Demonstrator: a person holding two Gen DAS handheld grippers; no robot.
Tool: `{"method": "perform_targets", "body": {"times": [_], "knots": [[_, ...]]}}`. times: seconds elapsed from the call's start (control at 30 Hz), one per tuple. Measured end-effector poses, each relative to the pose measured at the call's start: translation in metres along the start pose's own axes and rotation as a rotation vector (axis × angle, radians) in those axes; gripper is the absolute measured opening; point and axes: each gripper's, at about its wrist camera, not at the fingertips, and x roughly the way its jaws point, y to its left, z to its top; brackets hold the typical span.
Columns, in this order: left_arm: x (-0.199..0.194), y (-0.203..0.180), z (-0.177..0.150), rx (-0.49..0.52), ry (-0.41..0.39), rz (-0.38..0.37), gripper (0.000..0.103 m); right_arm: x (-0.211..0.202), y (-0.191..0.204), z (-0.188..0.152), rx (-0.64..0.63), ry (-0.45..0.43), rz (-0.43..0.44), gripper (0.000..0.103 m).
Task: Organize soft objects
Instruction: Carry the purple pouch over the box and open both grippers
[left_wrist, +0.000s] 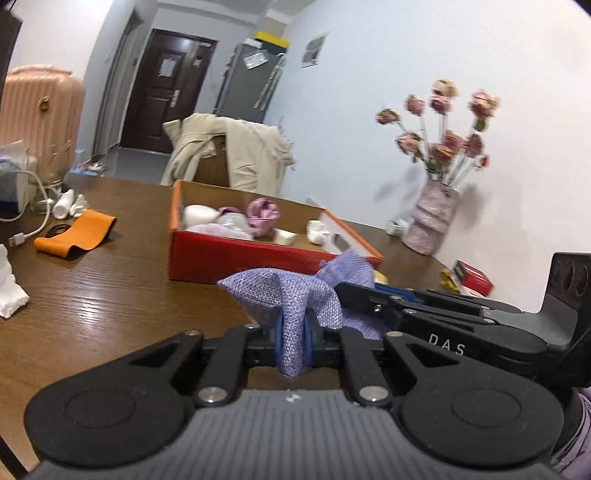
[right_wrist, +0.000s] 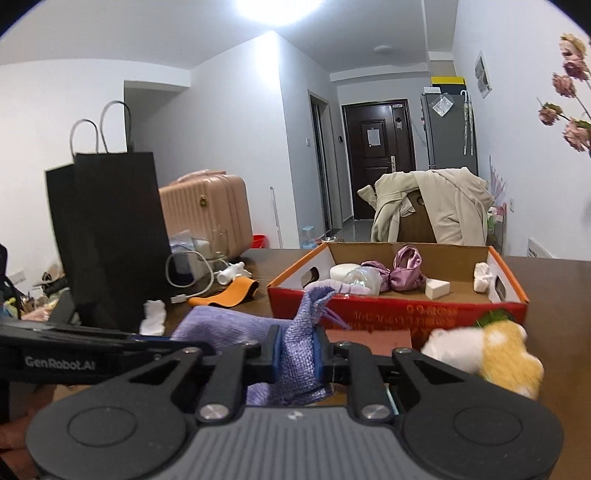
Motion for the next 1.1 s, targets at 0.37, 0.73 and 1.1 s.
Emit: {"method": "perform_targets", "body": {"times": [0.37,0.73,1.1], "knots": [[-0.006,-0.044,-0.011,0.060,0.018,-0.078,0.012,-0.053,0.000,-0.013,0.040,-0.037,-0.028,0.007],[0.081,-0.055,0.066,0.116,-0.010,-0.124,0.012,-0.020,-0.077,0.046,0.001,-0.095,-0.064,0.006],[0.251,-0.038,0.110,0.065,0.136,-0.068,0.012,0.113,-0.191,0.084,0.036,0.057,-0.095,0.006]]}}
